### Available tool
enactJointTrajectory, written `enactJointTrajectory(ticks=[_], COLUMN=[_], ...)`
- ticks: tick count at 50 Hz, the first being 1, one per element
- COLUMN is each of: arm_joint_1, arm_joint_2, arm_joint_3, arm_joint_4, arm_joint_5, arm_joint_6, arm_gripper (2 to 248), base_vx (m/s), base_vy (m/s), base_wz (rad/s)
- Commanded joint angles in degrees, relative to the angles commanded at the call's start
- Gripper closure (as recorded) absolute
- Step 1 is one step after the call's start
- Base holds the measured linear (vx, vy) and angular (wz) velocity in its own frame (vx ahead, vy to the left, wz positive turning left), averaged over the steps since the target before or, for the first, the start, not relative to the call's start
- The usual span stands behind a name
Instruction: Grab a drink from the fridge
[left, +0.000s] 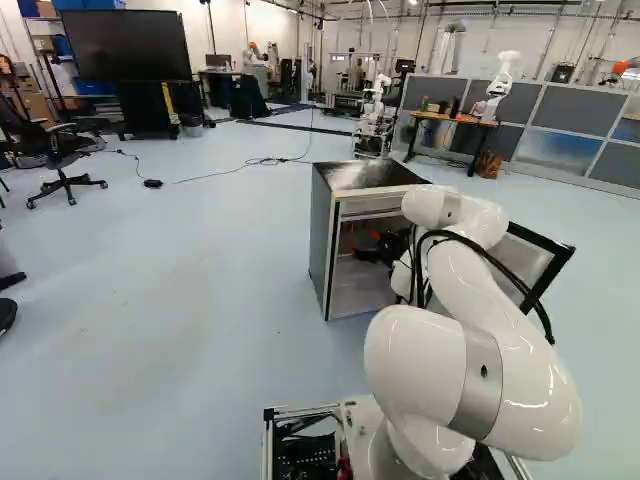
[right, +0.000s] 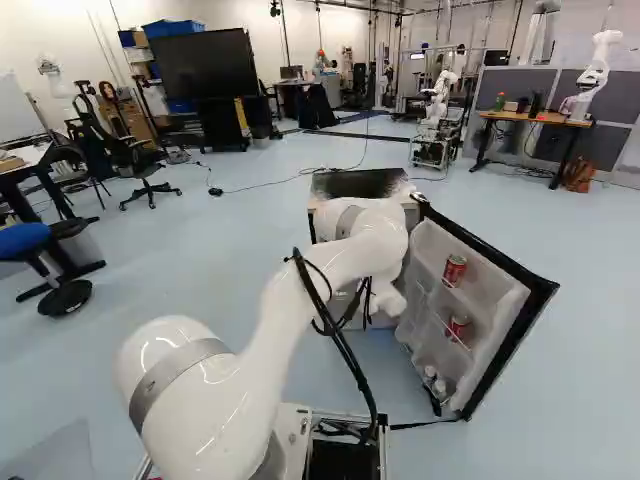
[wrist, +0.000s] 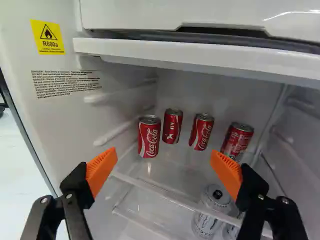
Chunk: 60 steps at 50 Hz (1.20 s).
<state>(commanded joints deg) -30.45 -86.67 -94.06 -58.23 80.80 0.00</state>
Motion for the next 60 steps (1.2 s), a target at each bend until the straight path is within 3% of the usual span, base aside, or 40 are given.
enactJointTrajectory(ticks=[60], arm_joint_1=[3.7], arm_joint_2=[-5.07], arm_joint_3=[-10.24], arm_joint_4=[4.22], arm_joint_5=[-7.23], arm_joint_6=[0.0], arm_gripper=[3], base_vx=[0.0], base_vy=[0.0], base_wz=[0.0])
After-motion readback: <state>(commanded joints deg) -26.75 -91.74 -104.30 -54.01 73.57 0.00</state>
